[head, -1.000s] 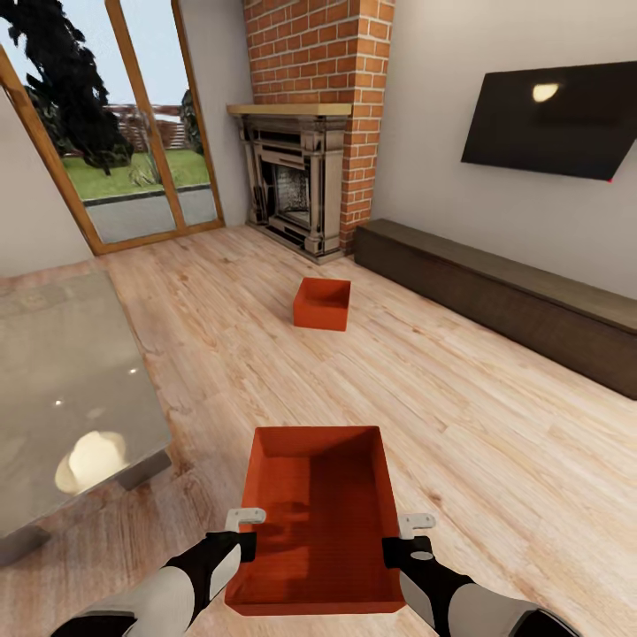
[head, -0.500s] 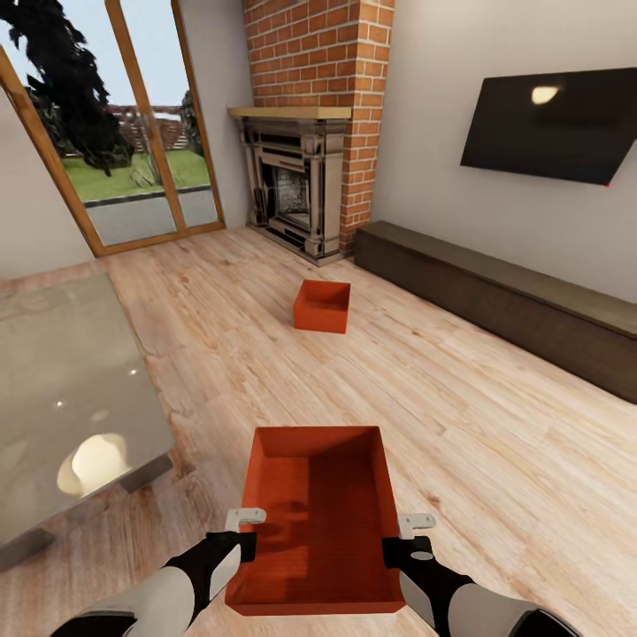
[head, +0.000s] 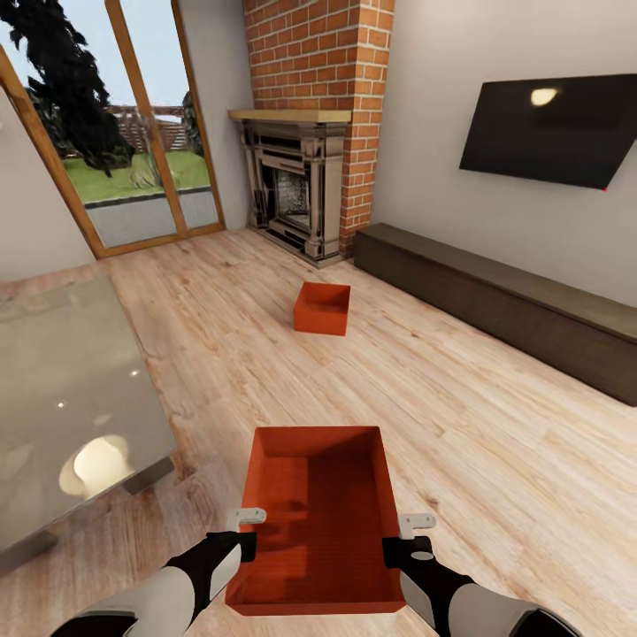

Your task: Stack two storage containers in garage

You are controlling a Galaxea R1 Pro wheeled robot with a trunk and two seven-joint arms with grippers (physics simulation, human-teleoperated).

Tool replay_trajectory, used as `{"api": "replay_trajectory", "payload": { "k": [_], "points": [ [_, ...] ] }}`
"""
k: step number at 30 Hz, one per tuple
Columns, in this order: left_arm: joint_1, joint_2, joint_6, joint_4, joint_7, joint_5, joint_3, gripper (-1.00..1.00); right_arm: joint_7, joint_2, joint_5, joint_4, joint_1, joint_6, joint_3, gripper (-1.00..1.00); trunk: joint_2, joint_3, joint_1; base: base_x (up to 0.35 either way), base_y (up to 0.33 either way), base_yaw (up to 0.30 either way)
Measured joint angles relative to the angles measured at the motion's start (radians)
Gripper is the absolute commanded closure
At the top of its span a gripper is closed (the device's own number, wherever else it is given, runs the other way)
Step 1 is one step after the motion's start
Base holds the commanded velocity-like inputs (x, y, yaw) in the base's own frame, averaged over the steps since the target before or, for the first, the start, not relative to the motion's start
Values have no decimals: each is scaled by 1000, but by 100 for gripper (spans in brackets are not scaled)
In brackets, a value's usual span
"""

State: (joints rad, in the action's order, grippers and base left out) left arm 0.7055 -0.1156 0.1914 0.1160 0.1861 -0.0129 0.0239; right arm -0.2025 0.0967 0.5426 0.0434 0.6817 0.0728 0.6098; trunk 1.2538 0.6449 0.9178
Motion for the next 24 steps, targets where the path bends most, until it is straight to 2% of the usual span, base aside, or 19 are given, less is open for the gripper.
{"api": "replay_trajectory", "payload": {
  "k": [24],
  "points": [
    [0, 0, 0, 0, 0, 0, 0, 100, 0, 0, -1, 0, 0, 0, -1, 100, -168, -75, -92, 0, 0, 0]
  ]
}}
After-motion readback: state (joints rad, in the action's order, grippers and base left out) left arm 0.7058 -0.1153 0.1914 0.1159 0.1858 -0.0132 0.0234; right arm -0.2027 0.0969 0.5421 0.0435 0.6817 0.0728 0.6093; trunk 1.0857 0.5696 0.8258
